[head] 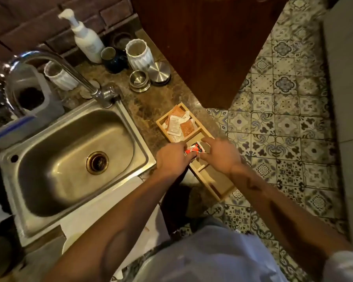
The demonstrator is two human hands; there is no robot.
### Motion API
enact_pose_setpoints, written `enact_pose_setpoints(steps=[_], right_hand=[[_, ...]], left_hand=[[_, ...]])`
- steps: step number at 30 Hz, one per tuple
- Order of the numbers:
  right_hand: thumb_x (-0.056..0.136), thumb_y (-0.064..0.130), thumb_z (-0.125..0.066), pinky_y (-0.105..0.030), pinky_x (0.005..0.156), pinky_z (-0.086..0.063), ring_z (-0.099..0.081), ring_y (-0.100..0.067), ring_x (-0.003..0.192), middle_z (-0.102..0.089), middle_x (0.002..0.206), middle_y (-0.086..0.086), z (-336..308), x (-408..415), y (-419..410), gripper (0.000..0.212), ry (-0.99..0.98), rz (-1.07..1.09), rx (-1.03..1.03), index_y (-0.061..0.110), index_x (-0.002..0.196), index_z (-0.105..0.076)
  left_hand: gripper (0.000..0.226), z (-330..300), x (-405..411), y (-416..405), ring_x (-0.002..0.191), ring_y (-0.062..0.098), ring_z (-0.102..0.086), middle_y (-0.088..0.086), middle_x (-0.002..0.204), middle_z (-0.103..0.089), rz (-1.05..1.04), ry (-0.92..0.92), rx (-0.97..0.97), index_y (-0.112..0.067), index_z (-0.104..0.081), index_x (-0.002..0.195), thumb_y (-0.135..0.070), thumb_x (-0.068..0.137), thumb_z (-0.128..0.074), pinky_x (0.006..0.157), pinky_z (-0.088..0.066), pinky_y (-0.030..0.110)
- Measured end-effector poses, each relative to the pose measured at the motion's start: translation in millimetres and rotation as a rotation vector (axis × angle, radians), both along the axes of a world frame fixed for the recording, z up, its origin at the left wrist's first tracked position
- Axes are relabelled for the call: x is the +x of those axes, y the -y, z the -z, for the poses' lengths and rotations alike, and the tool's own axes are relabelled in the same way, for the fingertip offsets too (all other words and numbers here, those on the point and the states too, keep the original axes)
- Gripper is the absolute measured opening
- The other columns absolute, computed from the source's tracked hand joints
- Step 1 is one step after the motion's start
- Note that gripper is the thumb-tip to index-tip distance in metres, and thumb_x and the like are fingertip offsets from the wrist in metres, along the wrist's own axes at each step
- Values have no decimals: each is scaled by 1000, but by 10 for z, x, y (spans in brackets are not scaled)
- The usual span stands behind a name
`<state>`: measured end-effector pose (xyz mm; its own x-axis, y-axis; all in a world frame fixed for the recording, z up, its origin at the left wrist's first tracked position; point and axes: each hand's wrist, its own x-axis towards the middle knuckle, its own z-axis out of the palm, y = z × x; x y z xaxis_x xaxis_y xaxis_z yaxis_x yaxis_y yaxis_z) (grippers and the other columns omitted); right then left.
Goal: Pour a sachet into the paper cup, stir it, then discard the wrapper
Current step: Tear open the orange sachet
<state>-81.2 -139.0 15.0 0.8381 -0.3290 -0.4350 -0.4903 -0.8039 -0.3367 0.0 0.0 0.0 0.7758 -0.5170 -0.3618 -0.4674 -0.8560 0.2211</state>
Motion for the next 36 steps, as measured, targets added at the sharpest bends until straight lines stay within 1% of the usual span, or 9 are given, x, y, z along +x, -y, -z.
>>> enact_pose_setpoints(steps=[3,6,9,14,18,26,31,33,36], right_hand=[[94,53,-61,-36,81,-56,-69,-27,100,-72,112,-5,51,66,22,48,-33,9,-52,28,135,-55],[93,49,-63,-39,81,-59,-70,-28,97,-74,110,-6,70,123,-9,45,-79,52,-63,29,132,-55],[91,48,-67,-37,80,-58,-71,-28,98,-73,109,-6,123,211,-29,46,-144,78,-84,25,129,-56],[92,34,-66,-33,70,-44,-70,-32,105,-72,113,-11,192,303,-79,39,-197,102,-133,14,123,-56],[94,29,-64,-32,69,-43,-70,-28,103,-72,110,-7,223,328,-90,28,-251,101,-151,16,118,-60],[93,23,-62,-30,71,-44,-70,-25,101,-72,108,-5,246,369,-3,18,-299,100,-93,18,110,-67],[91,23,-63,-32,78,-52,-70,-25,100,-74,105,-3,280,332,26,18,-218,124,-20,23,106,-71],[91,24,-66,-30,78,-52,-70,-22,94,-74,97,0,273,300,65,13,-185,146,60,25,102,-73],[90,27,-72,-25,67,-49,-64,-13,74,-70,78,7,255,219,124,6,-113,203,229,24,93,-76]], left_hand=[[48,27,38,78,92,26,-70,0,95,-75,-6,6,65,-27,-71,106,-68,86,-57,73,-56,35],[46,21,56,145,93,27,-70,2,97,-74,13,-27,152,-23,-71,104,-64,85,-60,72,-52,34],[42,1,108,187,97,29,-69,6,102,-73,66,-5,212,-19,-69,104,-57,88,-61,68,-44,32],[40,-2,90,282,104,32,-68,9,109,-71,99,7,253,-14,-67,109,-50,91,-63,71,-42,32],[36,-15,81,306,104,32,-68,10,110,-71,85,-22,274,-14,-67,109,-45,91,-64,71,-40,32],[21,-8,98,342,101,29,-69,7,108,-72,51,-60,290,-16,-68,107,-29,91,-63,71,-41,31],[23,5,88,317,101,27,-69,6,106,-71,27,-72,282,-18,-67,105,-35,91,-64,70,-42,30],[23,9,90,286,99,27,-69,6,104,-72,8,-90,256,-18,-67,103,-37,90,-63,69,-42,30],[29,13,78,193,98,27,-69,3,102,-72,-36,-133,141,-23,-66,109,-43,89,-61,71,-47,32]])
